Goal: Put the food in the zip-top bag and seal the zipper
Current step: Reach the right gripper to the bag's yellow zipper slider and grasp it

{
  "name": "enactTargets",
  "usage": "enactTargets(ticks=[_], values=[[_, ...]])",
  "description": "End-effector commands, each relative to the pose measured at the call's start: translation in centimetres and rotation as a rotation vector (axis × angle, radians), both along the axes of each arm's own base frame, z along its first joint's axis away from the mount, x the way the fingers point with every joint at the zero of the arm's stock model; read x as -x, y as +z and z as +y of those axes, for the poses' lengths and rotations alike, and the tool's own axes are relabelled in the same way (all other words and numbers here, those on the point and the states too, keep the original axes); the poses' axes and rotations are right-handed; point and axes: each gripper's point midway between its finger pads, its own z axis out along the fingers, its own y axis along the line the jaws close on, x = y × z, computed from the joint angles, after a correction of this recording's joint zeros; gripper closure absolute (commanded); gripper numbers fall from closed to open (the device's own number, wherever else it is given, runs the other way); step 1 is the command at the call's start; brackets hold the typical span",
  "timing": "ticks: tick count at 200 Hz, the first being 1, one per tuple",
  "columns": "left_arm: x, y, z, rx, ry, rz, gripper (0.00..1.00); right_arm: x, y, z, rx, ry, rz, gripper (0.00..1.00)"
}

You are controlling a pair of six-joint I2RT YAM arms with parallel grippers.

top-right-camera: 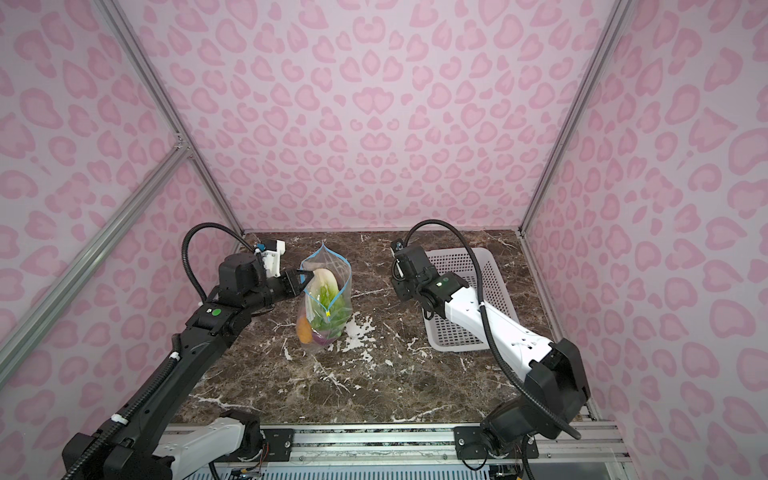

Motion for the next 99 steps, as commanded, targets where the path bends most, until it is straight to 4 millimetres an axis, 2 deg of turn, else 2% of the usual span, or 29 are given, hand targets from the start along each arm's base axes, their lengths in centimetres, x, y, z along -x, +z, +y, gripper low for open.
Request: enactTargets(ticks=[1,21,39,73,99], values=[[0.0,1.9,-1.3,0.028,-0.082,-0.07,0.97,2.8,2.8,4.0,-0.024,0.295,-0.089,0.42],[0.2,1.8,-2.2,0.036,-0.131,-0.058,0.97,5.4,5.0,6.6,-0.01,0.476,-0.235,0.43],[0.5,1.4,-3.0,0.033,-0.166,-0.043,0.97,7.2,6.1,8.1,-0.001,0.598,-0.343,0.43],[1.0,0.8,-4.3,0.02,-0.21,-0.025,0.97,8.7,6.6,9.7,0.03,0.738,-0.41,0.46],[1.2,0.4,-4.9,0.007,-0.227,-0.015,0.97,10.3,5.6,11.2,0.039,0.838,-0.411,0.47]])
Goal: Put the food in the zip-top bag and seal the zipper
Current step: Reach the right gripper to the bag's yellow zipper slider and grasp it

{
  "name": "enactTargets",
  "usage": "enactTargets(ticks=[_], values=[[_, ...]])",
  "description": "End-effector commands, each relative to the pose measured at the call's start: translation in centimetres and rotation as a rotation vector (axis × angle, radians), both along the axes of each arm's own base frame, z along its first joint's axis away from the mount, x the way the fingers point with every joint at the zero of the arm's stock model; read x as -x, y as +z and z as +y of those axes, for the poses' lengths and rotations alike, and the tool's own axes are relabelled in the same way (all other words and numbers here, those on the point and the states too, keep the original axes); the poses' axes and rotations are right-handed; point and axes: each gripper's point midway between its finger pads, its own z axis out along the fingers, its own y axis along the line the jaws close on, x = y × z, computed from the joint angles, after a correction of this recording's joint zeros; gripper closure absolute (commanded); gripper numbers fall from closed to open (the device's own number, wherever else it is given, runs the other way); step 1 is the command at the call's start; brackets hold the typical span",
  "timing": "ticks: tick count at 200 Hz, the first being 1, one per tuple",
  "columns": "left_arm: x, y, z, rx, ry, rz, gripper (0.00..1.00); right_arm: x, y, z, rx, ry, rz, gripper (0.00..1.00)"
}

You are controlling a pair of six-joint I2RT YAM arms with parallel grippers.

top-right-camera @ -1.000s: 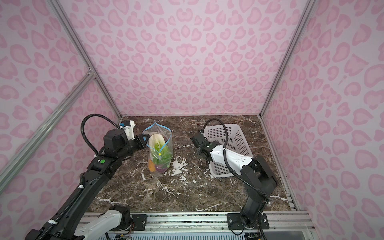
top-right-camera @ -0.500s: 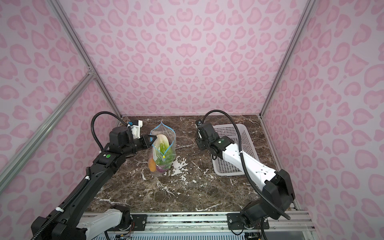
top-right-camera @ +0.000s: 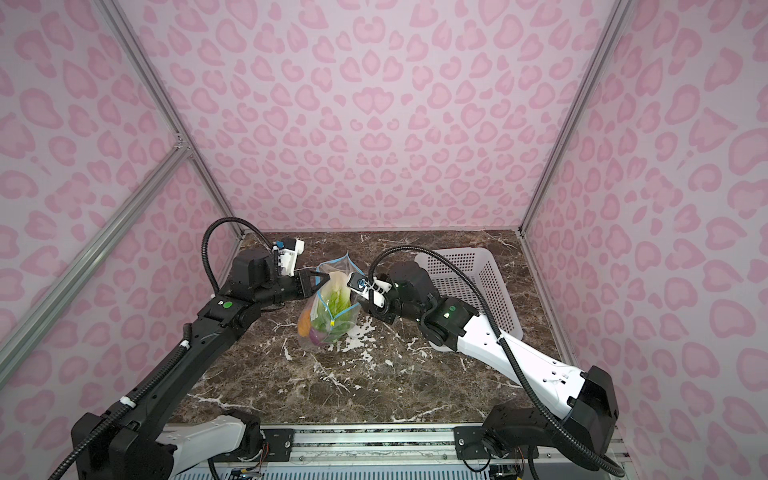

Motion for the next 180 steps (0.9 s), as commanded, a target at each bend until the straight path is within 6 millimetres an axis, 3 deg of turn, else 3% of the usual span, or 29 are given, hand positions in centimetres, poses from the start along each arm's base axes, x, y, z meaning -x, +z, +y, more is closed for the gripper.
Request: enactTargets(ticks=[1,48,100,120,133,140,151,169,180], values=[[0.1,0.6,-0.7,-0.003,-0.034,-0.025,0.97,1.4,-0.4,1.8,0.022,0.131,-0.055,0.47],[0.3,0.4,-0.9,-0.007,-0.039,-0.021,0.98,4.2,-2.1,3.6,0.033,0.241,0.022,0.52],[0.5,0.6,-1.1,-0.008,-0.049,-0.028,0.97,3.9,-4.1,4.5,0.059,0.257,0.068,0.63],[0.6,0.7,-1.2,-0.009,-0.052,-0.031,0.98,3.8,-4.7,5.0,0.063,0.266,0.086,0.79],[0.6,0.6,-1.2,-0.009,-0.052,-0.029,0.97,3.7,-4.7,5.2,0.061,0.266,0.09,0.99],[0.6,0.6,-1.2,-0.009,-0.053,-0.026,0.97,3.6,-4.6,5.3,0.057,0.263,0.094,1.0],[0.7,0.6,-1.3,-0.006,-0.06,-0.024,0.87,3.4,-4.2,5.4,0.037,0.246,0.1,1.0],[0.7,0.8,-1.3,-0.005,-0.055,-0.023,0.48,2.7,-3.4,5.5,0.005,0.196,0.105,1.0],[0.7,0.9,-0.8,-0.018,-0.032,-0.036,0.32,1.9,-2.9,5.3,-0.019,0.141,0.111,1.0]])
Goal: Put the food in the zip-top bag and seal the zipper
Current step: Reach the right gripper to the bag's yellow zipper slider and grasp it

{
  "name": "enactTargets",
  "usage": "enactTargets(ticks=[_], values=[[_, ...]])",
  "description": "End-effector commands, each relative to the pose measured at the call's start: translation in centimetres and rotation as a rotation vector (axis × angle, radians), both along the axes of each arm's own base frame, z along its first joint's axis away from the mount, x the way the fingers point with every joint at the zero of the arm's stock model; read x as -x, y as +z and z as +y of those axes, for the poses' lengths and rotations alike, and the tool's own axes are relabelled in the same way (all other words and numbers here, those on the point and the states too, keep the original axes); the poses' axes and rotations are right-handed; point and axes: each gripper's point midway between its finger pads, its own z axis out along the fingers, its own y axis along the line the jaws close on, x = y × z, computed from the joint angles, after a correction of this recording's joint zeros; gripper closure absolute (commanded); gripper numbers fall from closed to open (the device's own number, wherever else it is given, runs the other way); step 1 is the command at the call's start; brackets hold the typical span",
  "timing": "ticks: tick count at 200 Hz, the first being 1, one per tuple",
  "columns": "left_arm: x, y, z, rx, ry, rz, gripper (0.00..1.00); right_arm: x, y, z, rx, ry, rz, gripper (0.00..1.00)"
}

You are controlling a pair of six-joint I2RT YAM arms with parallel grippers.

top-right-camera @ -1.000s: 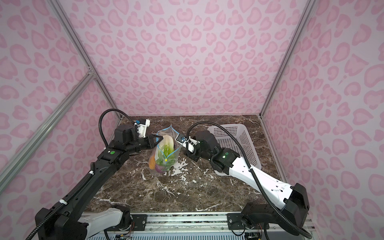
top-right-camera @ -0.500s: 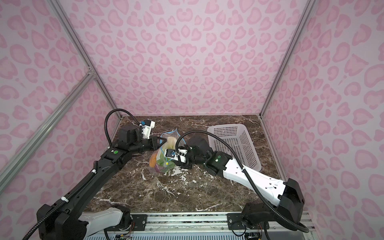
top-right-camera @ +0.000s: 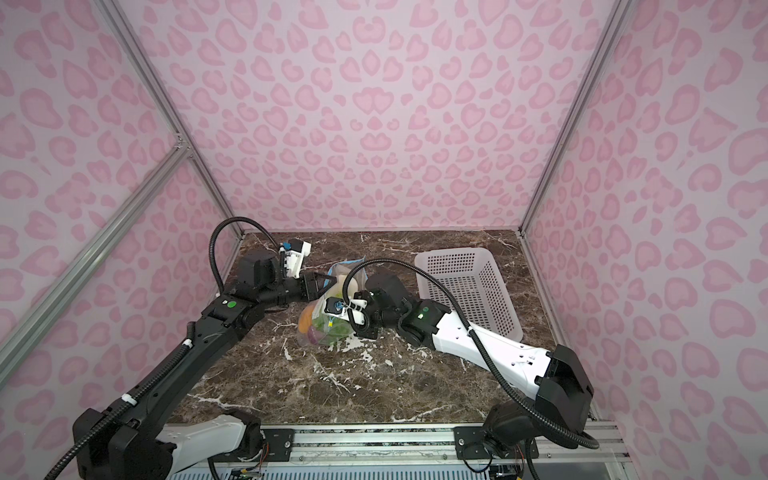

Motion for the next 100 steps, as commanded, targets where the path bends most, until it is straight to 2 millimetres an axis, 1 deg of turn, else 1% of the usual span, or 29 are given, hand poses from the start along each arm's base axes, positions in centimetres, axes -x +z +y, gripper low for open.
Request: enactTargets(ticks=[1,14,17,25,65,87,100], values=[[0.0,1.2,0.3,-0.002,0.013,-0.037,0.31,-1.4,1.6,0.2,-0.066,-0.095,0.009,1.0],[0.0,1.7,1.0,-0.018,0.052,-0.071,0.21,-2.1,2.4,-0.1,-0.102,-0.149,0.017,1.0],[0.0,1.9,1.3,-0.02,0.061,-0.081,0.16,-2.3,2.6,-0.1,-0.112,-0.156,0.019,1.0],[0.1,2.4,1.8,-0.027,0.084,-0.107,0.12,-2.5,3.2,-0.2,-0.144,-0.171,0.021,1.0],[0.9,5.1,3.6,-0.017,0.143,-0.245,0.11,-3.5,7.4,-0.9,-0.328,-0.244,0.044,1.0],[1.5,6.2,3.9,-0.007,0.145,-0.315,0.12,-4.0,8.9,-1.4,-0.387,-0.285,0.058,1.0],[2.0,6.8,3.6,0.001,0.111,-0.352,0.13,-4.4,9.4,-1.6,-0.405,-0.313,0.074,1.0]])
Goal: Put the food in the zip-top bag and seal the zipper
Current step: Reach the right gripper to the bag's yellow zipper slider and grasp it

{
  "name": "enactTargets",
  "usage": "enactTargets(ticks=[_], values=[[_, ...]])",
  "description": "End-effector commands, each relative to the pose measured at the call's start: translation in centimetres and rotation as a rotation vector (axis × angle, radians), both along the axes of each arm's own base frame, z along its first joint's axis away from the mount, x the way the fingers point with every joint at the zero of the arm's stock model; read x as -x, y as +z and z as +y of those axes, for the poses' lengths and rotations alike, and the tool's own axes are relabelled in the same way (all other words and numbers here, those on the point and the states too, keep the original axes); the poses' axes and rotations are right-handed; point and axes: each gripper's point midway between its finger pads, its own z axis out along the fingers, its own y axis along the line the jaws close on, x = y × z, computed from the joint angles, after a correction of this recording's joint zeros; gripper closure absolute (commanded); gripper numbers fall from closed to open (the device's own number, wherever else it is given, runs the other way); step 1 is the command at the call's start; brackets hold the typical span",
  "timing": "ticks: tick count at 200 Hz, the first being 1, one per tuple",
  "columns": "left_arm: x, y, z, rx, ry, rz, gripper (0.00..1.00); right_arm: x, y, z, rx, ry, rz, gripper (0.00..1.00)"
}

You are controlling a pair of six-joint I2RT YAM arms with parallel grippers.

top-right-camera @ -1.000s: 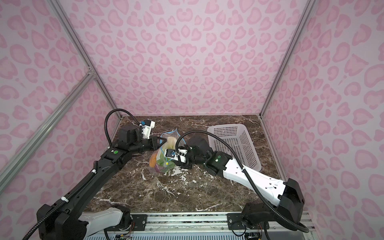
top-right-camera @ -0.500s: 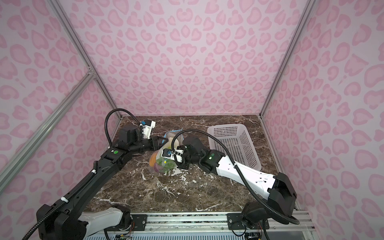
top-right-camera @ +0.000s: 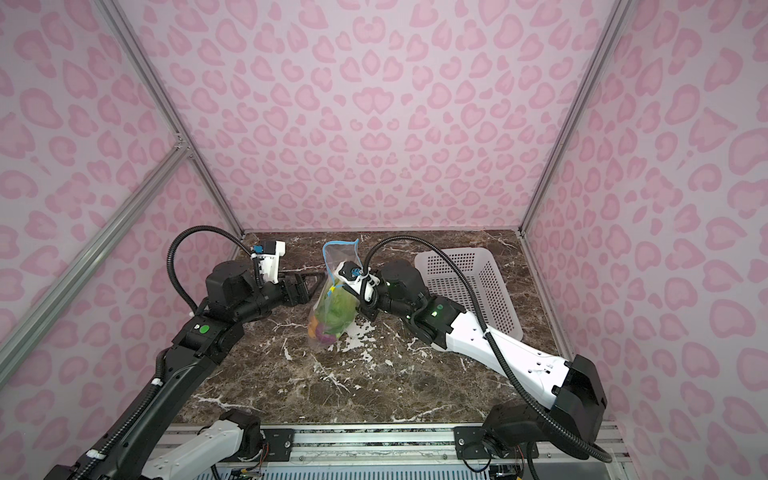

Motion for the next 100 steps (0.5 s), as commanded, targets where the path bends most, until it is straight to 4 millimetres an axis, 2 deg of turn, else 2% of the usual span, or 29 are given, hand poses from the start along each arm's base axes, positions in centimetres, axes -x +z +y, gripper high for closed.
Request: enactTargets(ticks=[1,25,54,100], values=[[0.2,2.1,-0.1,0.002,-0.026,-0.124,0.13,-0.9,2.5,-0.1,-0.114,-0.056,0.015,1.0],[1.7,2.9,-1.4,0.024,-0.134,-0.176,0.18,-0.8,3.6,0.0,-0.147,-0.063,0.05,1.0],[3.2,3.7,-2.6,0.052,-0.238,-0.218,0.28,-0.9,4.6,0.0,-0.156,-0.075,0.068,1.0],[4.0,3.7,-3.5,0.047,-0.295,-0.227,0.33,-1.7,3.0,0.5,-0.123,-0.093,0.102,1.0]])
